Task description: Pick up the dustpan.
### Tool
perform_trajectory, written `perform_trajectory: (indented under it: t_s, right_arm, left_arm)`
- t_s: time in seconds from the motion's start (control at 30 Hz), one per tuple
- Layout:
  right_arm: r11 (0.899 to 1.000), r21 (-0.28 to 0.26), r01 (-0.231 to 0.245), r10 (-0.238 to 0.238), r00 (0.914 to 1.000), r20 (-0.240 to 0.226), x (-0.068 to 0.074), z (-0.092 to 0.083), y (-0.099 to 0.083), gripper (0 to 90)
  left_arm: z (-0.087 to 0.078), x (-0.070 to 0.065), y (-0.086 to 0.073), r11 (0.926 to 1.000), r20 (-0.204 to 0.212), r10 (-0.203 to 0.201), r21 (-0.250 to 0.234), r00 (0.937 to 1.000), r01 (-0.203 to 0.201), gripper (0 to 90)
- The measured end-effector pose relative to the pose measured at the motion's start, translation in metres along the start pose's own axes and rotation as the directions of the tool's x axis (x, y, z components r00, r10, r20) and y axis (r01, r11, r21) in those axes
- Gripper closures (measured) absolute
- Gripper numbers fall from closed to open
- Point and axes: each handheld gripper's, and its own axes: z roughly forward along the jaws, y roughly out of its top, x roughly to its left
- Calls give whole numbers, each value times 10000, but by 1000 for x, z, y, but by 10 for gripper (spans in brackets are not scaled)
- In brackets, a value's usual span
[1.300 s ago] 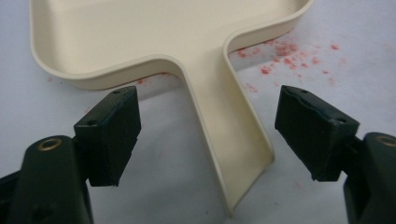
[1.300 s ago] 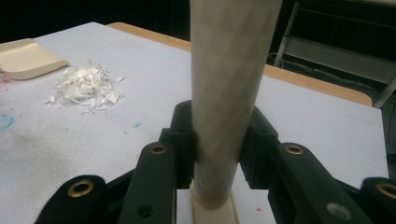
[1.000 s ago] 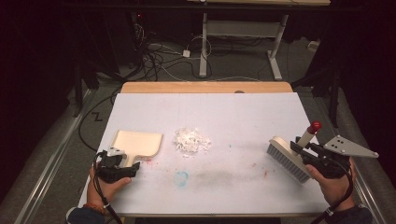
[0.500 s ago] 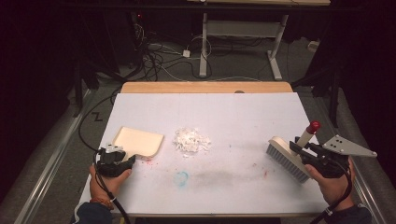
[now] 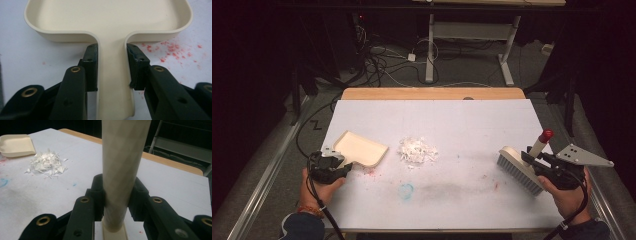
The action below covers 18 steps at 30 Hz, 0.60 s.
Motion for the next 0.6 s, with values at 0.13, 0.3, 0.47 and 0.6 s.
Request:
perform_trajectory:
  t_s: [0.13, 0.3, 0.47, 0.6]
  right_arm:
    - [10000, 23, -39, 39, 10000, 20, -1, 0, -1, 708]
    - [10000, -3, 15, -15, 10000, 35, 0, 0, -1, 708]
    - [10000, 10, -23, 23, 9999, 151, 0, 0, -1, 709]
    - [10000, -1, -94, 94, 9997, 205, -1, 1, -1, 709]
  left_arm:
    - [-14, -4, 5, 9976, 9, 698, 12, 9976, -698, 632]
    - [-26, -3, 6, 9961, 202, 864, 151, 9961, -867, 633]
    - [-36, -5, 4, 9901, 472, 1306, 448, 9903, -1327, 633]
    - [-37, -5, 4, 9848, 668, 1534, 720, 9859, -1581, 632]
